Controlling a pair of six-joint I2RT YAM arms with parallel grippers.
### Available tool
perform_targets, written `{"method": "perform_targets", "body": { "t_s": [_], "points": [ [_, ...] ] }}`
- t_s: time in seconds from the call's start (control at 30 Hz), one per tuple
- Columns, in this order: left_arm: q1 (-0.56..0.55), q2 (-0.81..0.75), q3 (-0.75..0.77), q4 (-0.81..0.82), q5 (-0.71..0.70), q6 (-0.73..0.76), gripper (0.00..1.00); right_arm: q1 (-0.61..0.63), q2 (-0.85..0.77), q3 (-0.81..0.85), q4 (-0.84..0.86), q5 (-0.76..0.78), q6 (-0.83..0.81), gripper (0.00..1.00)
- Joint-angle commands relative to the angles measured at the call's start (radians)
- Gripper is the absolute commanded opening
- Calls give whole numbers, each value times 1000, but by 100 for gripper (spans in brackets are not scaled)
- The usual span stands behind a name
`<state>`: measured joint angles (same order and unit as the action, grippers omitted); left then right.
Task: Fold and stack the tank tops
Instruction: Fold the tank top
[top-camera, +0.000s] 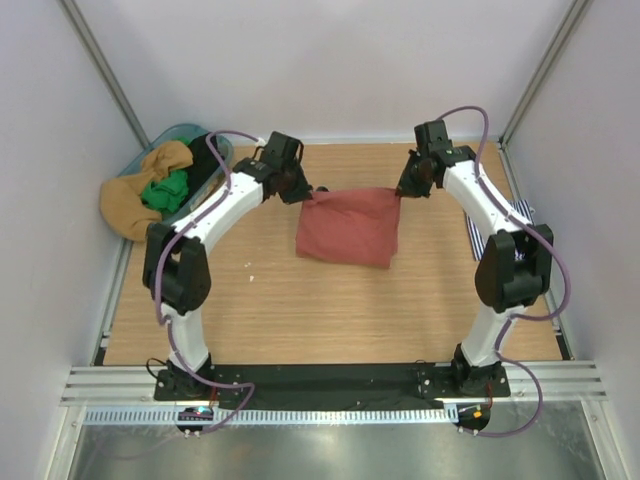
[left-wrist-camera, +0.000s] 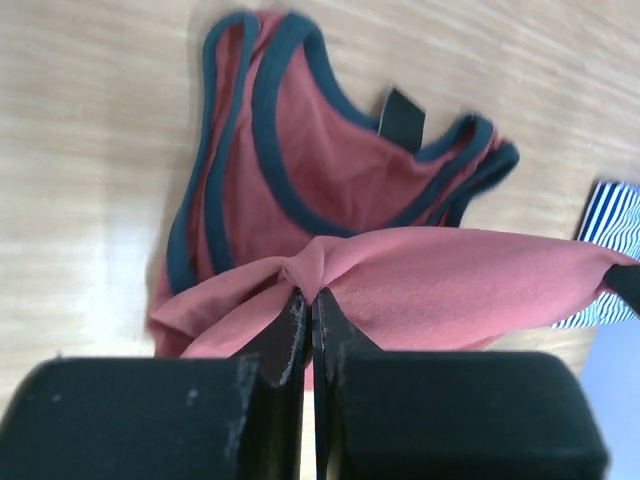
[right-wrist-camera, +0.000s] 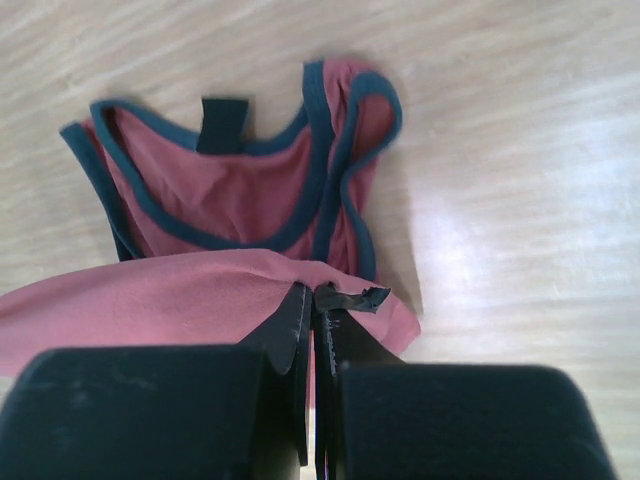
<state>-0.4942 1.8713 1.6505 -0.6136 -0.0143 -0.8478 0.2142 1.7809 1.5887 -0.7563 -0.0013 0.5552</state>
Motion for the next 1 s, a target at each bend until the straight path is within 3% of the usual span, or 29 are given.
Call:
{"method": "perform_targets", "body": {
  "t_s": [0.0, 0.1, 0.23, 0.3, 0.33, 0.37, 0.47, 0.73, 0.87, 0.93, 0.97],
  "points": [
    [64, 101, 100, 52, 52, 12, 0, -41, 89, 112, 54, -31, 6, 1],
    [91, 222, 181, 135, 96, 7, 1, -65, 196, 184, 75, -66, 23, 2],
    [132, 451, 398, 155, 154, 24, 5, -94, 313, 202, 240, -81, 77, 6],
    [144, 527, 526, 147, 163, 30, 30, -98, 368, 189, 296, -92, 97, 53],
    [146, 567, 579, 140, 162, 42, 49, -99, 376, 182, 329, -82, 110, 66],
    [148, 569, 586, 134, 159, 55, 57, -98, 371, 151, 343, -69, 112, 73],
    [141, 473, 482, 184, 105, 104, 78, -101, 276, 21, 439, -16, 85, 80],
    [95, 161, 100, 259, 33, 156, 78, -107, 55, -194, 515, -55, 23, 79],
    [48, 82, 20, 273, 39, 162, 76, -105, -33, -282, 529, -114, -5, 79],
    [29, 89, 12, 296, 76, 165, 75, -107, -46, -331, 572, -151, -8, 74],
    [26, 103, 23, 307, 98, 164, 75, -105, -38, -340, 583, -207, -3, 65]
  ]
}}
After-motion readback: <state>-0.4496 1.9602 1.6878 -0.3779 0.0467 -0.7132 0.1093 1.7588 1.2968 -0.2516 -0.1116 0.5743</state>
